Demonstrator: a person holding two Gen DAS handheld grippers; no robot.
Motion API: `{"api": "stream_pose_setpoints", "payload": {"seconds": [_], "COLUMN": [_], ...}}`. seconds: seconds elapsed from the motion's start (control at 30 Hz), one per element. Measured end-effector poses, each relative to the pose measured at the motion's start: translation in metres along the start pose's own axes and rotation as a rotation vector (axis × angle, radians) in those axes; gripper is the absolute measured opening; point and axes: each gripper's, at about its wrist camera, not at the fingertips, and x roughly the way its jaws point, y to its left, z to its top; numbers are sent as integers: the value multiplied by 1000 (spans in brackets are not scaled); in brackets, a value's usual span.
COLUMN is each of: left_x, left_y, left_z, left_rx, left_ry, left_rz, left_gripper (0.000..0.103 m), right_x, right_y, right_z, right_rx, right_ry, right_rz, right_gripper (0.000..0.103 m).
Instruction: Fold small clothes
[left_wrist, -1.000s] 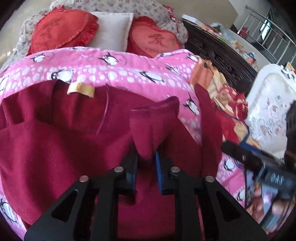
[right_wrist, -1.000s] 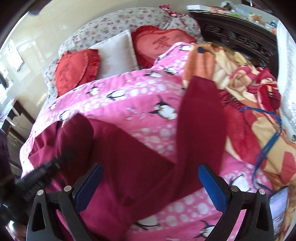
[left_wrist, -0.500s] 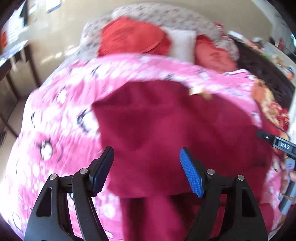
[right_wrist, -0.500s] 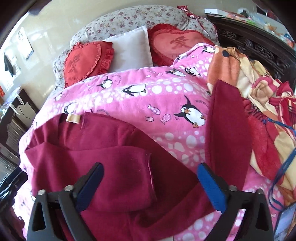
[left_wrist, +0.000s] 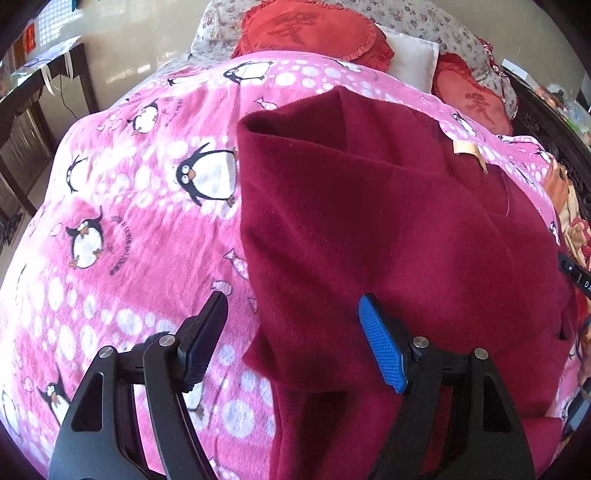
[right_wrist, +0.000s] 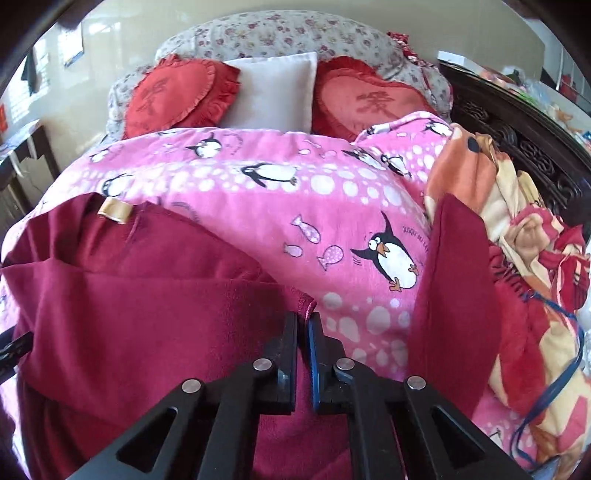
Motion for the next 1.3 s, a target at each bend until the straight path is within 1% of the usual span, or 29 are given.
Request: {"api": "stream_pose_setpoints", "payload": {"seconds": [0.07,0.13,0.17,0.2,0.27,0.33,0.4,0.43,0.5,0.6,0.63,0.67,0.73,0.83,0.9,1.03,1.2,1.3], "left_x": [-10,-22,-27,-33,-37,-37,-38,-36,-39,-48,-51,-55,-58,-55,-52,-41,-21,-11], "left_y": [4,8,10,13,19,23,29,26,26,20,17,14,3,-16,-29,-55,-83,-91], "left_z": [-3,-7,-11,-17,-29,-40,-54,-57,-65,-62,-60,-58,-49,-34,-26,-4,19,27], "left_rx": [-3,-8,-8,-9,-12,-14,-12,-11,-12,-14,-10,-3,12,24,35,81,135,140], "left_ry": [-1,4,4,5,19,45,70,80,88,65,54,39,12,5,0,-9,-9,8], "left_rz": [-15,-54,-69,-80,-72,-52,-31,-25,-26,-47,-52,-57,-64,-86,-99,-109,-105,-107], "left_gripper": [74,74,74,74,74,74,74,74,74,74,74,74,74,74,74,74,74,74], "right_x": [-10,-23,-32,-41,-57,-72,-80,-85,-89,-82,-78,-77,-75,-63,-53,-25,7,25], "right_y": [-9,-22,-29,-33,-30,-16,-3,2,-3,-31,-45,-54,-66,-79,-85,-93,-101,-109], "right_z": [-2,-8,-14,-19,-35,-52,-66,-73,-79,-78,-75,-74,-65,-47,-38,-10,20,36], "right_rx": [35,95,132,157,171,134,77,55,64,164,212,230,236,237,245,238,252,274], "right_ry": [19,34,35,36,56,82,97,92,66,68,65,61,45,38,41,49,54,46], "right_rz": [38,79,100,124,199,294,337,331,275,210,183,159,96,23,7,-66,-104,-98], "right_gripper": [16,58,63,65,65,65,64,64,64,65,65,65,65,65,65,65,65,65]}}
